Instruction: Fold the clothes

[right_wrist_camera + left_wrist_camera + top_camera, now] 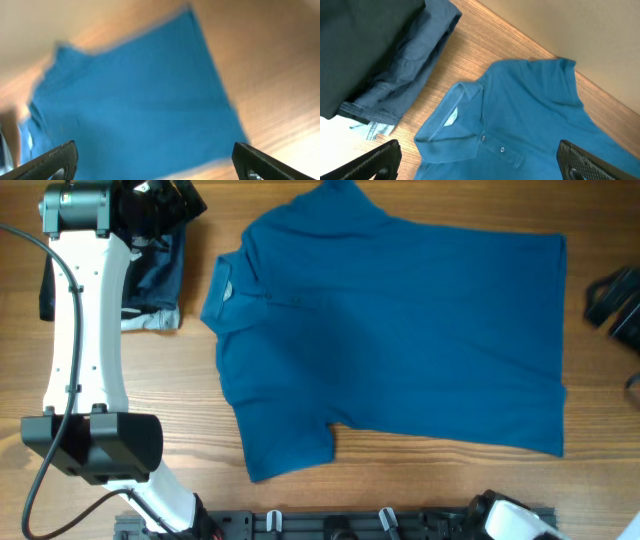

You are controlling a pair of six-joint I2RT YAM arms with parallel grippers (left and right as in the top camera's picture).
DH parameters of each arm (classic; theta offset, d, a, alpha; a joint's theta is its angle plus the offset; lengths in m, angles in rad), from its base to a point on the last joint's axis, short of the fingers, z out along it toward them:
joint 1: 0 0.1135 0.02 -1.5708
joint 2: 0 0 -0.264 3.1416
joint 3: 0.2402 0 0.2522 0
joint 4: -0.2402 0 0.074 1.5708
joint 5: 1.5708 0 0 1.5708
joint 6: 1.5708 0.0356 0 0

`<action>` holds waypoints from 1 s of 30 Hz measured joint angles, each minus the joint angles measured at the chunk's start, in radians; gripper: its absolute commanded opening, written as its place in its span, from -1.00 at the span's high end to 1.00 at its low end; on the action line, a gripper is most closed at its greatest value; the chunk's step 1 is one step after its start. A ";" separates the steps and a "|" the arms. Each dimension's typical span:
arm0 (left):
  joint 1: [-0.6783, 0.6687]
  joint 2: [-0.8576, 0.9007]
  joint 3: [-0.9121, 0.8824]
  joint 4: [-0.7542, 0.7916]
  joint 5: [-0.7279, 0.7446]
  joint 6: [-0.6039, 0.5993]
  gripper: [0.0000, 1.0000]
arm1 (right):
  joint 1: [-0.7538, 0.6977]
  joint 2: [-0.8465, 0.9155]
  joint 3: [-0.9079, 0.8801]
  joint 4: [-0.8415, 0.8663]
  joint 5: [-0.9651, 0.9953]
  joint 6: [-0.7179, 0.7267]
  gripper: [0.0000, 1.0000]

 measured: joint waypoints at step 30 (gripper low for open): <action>0.000 0.001 0.000 -0.001 0.000 0.000 -0.99 | -0.445 0.200 -1.048 0.513 0.124 0.273 -0.23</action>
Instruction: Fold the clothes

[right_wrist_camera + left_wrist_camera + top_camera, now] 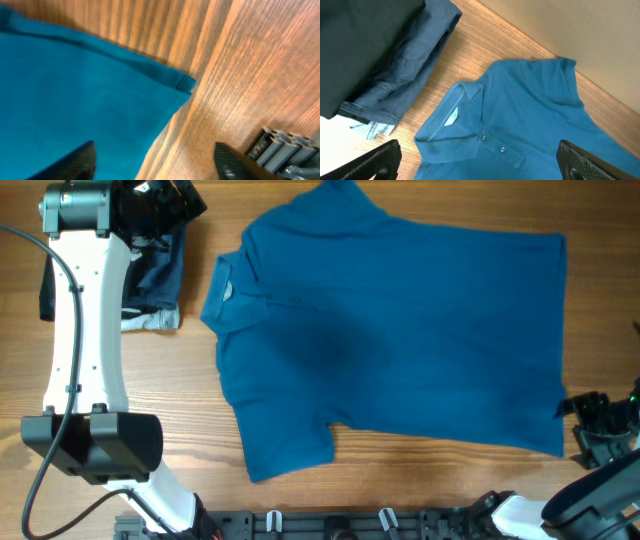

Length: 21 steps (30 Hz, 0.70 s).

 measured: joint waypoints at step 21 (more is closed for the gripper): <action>0.000 0.000 0.000 0.000 0.000 0.000 -0.99 | -0.016 0.003 -0.240 0.331 0.025 0.031 -0.31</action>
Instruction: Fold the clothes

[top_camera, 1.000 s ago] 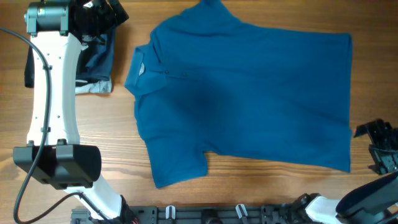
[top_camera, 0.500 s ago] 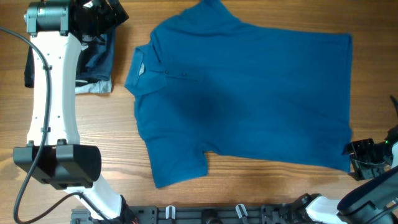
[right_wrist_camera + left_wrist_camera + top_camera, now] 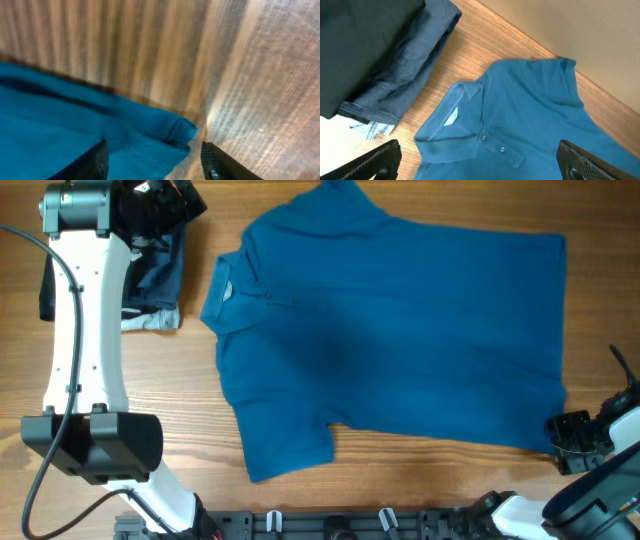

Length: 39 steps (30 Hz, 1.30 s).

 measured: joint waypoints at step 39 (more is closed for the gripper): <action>0.000 0.000 0.000 0.000 0.000 0.000 -0.99 | -0.002 -0.057 -0.077 0.109 -0.026 -0.014 0.91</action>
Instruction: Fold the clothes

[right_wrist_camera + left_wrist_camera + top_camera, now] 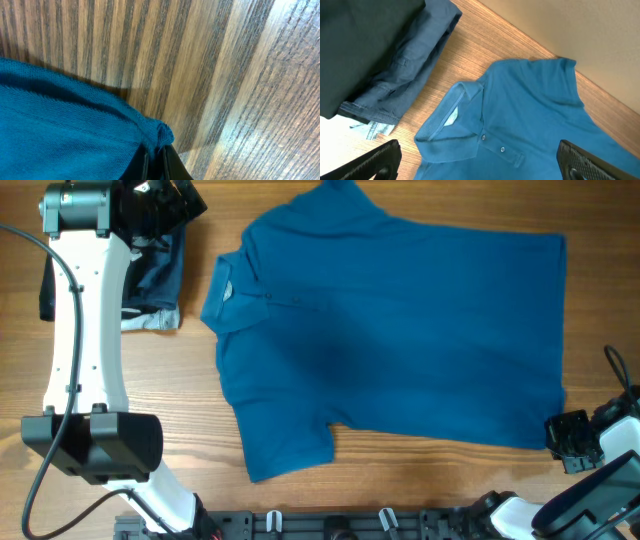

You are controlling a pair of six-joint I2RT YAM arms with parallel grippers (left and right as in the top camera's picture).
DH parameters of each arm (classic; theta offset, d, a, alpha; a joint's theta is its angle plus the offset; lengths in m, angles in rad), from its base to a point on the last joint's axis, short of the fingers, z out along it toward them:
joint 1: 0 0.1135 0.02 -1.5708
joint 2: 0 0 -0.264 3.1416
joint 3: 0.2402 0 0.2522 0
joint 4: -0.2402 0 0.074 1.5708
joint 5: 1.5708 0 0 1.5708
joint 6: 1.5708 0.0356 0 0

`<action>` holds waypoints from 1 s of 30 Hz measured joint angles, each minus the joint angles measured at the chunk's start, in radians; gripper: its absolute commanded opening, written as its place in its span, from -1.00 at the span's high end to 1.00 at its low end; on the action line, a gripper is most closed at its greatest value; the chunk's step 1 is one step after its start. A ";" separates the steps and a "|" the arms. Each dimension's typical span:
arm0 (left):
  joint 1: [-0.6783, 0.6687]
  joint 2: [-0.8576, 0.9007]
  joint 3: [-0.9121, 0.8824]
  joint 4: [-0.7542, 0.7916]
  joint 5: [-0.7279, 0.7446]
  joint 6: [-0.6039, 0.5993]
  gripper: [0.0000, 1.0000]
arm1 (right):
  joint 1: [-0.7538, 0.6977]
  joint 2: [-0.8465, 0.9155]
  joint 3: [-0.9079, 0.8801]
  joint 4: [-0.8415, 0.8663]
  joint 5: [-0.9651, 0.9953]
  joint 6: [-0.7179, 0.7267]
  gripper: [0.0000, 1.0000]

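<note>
A blue polo shirt lies spread flat, with its collar to the left and its hem to the right. My right gripper is at the hem's near right corner. In the right wrist view it is shut on that bunched corner, low on the wood. My left gripper hangs at the far left, above the stacked clothes. In the left wrist view it is open, looking down on the collar and buttons.
A stack of folded dark denim under a black garment lies at the far left. The left arm's white link spans the table's left side. A black rail runs along the near edge.
My right gripper had open fingers either side of the shirt's near right hem corner; now it is shut on that corner. The left gripper and the shirt have not moved.
My right gripper was first at the right edge, open and high over the shirt. Then it was down beside the near right hem corner, then with open fingers around it, and now it pinches it. The left arm stayed put throughout.
</note>
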 measured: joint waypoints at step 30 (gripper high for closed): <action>-0.324 -0.469 -1.162 0.013 0.061 -0.270 -0.45 | -0.006 -0.001 -0.002 0.008 -0.014 0.000 0.91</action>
